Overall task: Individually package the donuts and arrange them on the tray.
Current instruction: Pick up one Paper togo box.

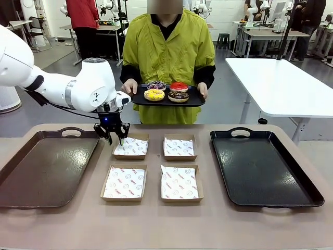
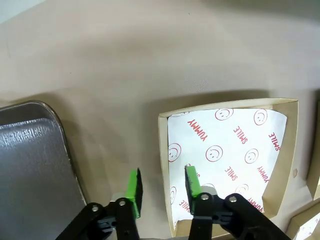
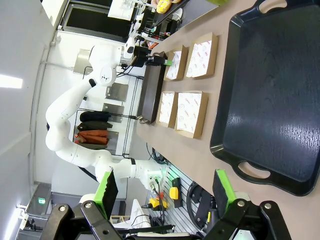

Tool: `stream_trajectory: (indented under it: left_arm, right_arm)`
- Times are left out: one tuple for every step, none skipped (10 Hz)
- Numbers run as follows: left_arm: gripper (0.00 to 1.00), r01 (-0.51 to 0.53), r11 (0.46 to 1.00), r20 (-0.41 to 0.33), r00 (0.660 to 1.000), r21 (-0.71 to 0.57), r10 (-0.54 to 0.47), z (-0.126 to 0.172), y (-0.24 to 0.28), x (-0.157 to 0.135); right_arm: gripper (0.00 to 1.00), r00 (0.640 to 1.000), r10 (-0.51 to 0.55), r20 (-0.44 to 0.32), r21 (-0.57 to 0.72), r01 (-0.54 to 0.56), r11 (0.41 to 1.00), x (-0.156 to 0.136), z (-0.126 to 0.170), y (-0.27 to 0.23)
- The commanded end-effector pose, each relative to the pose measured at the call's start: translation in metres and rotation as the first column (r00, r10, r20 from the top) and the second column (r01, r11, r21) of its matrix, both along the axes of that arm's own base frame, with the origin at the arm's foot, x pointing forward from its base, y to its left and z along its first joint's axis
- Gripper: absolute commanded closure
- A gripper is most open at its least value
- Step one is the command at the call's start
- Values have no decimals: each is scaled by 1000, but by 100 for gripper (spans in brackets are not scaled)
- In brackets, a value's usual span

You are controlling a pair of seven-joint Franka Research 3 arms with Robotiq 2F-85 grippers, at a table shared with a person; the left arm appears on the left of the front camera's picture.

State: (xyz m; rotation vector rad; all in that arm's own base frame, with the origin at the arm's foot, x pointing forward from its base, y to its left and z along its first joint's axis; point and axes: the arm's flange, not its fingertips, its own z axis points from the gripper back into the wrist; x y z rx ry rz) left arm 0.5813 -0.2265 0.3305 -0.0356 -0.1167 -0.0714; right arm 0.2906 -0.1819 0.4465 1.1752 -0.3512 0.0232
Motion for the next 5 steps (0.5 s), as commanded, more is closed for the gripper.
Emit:
stream_trajectory:
  left_arm:
    - [88,-28,999,-4,1000,44,28,-1,-7,6]
    - [97,-30,999,-13,999,45,31,-4,-8,5]
    - [100,-30,999,-25,999,45,31,-5,-8,6]
    - [100,-30,998,-32,999,46,31,-4,-8,7]
    - [100,-37,998,-31,999,43,38,-4,-8,5]
  right_arm:
    - [0,1000,-6,15,17,6,1000,2,-1,0]
    - [0,1000,-6,15,17,6,1000,2,-1,0]
    - [0,1000,-6,15,17,6,1000,2,-1,0]
    - [0,1000,-6,15,17,6,1000,2,-1,0]
    - [0,1000,-6,15,17,6,1000,2,-1,0]
